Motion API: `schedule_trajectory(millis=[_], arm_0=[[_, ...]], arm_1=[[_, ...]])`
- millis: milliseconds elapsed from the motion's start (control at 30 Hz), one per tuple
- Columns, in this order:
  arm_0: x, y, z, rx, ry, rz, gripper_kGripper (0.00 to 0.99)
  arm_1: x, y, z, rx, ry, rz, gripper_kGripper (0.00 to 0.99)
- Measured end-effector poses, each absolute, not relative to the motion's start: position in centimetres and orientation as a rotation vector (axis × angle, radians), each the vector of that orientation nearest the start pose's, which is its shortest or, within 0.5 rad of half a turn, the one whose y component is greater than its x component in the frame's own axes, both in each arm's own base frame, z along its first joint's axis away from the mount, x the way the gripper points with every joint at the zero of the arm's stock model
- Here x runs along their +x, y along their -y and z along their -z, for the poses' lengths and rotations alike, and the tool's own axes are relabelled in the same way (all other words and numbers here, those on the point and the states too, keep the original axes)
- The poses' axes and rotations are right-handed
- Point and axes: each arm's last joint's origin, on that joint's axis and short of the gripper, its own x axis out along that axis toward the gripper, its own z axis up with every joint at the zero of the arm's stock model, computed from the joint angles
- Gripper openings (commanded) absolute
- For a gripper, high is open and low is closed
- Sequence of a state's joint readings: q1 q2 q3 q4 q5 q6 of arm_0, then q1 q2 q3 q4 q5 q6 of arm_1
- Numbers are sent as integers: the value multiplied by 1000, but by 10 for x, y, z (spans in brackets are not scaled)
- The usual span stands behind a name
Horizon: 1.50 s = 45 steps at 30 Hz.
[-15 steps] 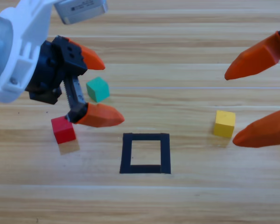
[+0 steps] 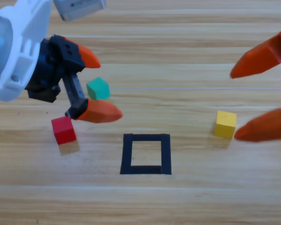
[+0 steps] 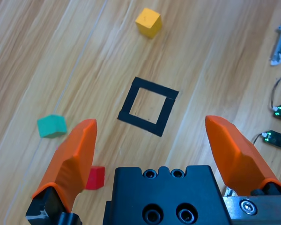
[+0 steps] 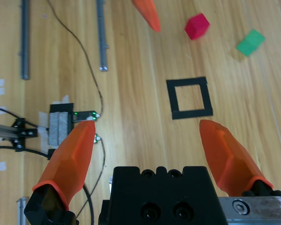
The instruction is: Stack the blocks in the rectangular block: red at the bottom, yellow in the middle, green on top
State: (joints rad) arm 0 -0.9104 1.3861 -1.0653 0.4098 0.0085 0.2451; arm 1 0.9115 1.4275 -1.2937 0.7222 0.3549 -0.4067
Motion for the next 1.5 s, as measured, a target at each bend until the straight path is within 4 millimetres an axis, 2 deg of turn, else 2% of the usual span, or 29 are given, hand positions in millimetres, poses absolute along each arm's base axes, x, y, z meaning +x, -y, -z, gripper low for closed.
schedule_trajectory(millis=[67, 167, 233, 333, 433, 533, 600, 667, 733, 833, 933, 1067, 1300, 1500], arm_0=[[155, 194, -353, 529, -600, 869, 990], [161, 196, -362, 429, -638, 732, 990], [170, 199, -368, 336, -647, 621, 990], [179, 201, -362, 204, -692, 491, 990], [189, 205, -353, 125, -741, 428, 990], [201, 204, -343, 36, -791, 344, 990], [214, 203, -333, 23, -827, 290, 990], [233, 207, -319, 20, -880, 229, 990], [255, 213, -304, 2, -928, 164, 990], [275, 214, -281, -15, -994, 49, 990], [285, 207, -266, -20, -1047, -25, 990], [292, 199, -263, -24, -1059, -59, 990], [303, 193, -258, -55, -1184, -85, 990], [312, 193, -239, -91, -1256, -184, 990]], arm_1=[[143, -206, -389, -549, -676, -1262, 986], [154, -199, -388, -472, -741, -1109, 986], [163, -192, -387, -492, -754, -936, 986], [175, -189, -387, -528, -773, -812, 986], [196, -205, -383, -541, -850, -762, 985], [217, -223, -362, -561, -951, -737, 980], [227, -233, -347, -547, -1013, -709, 979], [234, -239, -340, -526, -1042, -688, 979], [241, -246, -335, -495, -1063, -652, 979], [249, -250, -331, -458, -1070, -556, 979], [255, -251, -331, -401, -1068, -462, 983], [258, -252, -328, -364, -1077, -406, 986], [277, -272, -289, -308, -1176, -309, 983], [292, -286, -267, -234, -1219, -230, 983]])
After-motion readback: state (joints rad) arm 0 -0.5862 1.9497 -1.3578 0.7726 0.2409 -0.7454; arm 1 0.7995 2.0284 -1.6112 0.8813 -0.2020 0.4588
